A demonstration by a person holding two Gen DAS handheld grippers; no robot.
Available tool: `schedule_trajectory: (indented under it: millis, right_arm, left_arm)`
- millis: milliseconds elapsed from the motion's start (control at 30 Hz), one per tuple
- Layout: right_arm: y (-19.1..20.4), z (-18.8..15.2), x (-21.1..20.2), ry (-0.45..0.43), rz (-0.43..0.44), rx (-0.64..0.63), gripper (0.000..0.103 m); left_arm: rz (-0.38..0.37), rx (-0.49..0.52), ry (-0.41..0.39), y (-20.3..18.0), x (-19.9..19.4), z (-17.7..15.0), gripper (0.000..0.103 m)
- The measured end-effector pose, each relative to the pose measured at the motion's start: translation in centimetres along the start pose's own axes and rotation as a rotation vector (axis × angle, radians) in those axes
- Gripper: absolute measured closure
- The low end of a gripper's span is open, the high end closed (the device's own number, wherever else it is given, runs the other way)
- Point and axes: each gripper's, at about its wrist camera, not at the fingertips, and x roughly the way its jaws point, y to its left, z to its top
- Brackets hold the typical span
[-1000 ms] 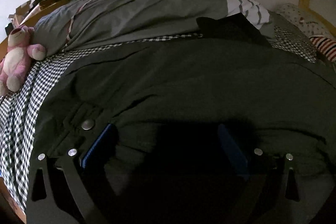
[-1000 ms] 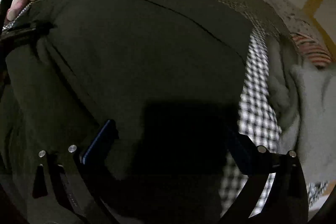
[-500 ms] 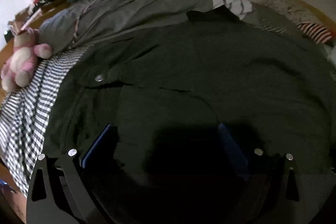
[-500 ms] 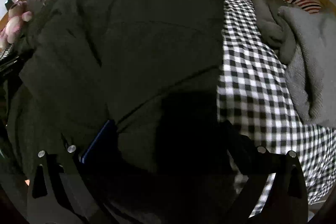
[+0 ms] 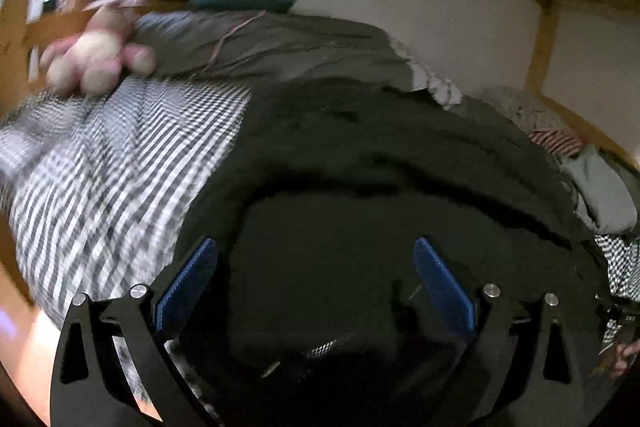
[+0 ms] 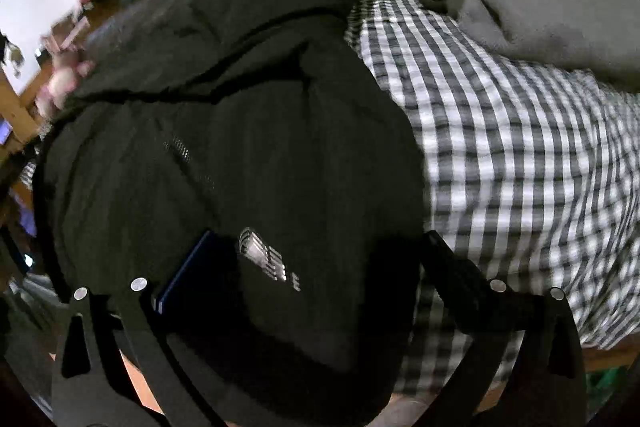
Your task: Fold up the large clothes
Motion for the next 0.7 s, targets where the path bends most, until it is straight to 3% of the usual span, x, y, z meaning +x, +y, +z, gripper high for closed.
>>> schedule_trajectory:
  millis: [200,333,533,633,700]
  right_arm:
    - [0.4,-3.9,-1.3,0.017,0.041,-0.004,0.003]
    - [1.9,-5.7,-1.9,0.010,0.005,-0.063,0.003]
    - [2.2,-8.3,-2.5,0.047,-0.019,-0.065,0.003]
    - [1.2,-9.4,-2.2,0.089,0.028,0.000,0.003]
    - [0.7,-10.3,-1.9,0.135,0.069,0.048,0.003]
  left_arm:
    - [-0.159,0.000,0.003,2.6,-2.2,-5.3,0.006]
    - [-0.155,-0.052,0.058,3.7,-2.6,-7.9,0.006]
    - [-0.223,-0.130,0.228,4.0,-0.4,-11.5,0.006]
    - [-0.341,-0.222,0.297,3.8,1.2,-12.7,0.006]
    - [-0.418,-0.326,0.400,3.7,2.6,-13.3,0.006]
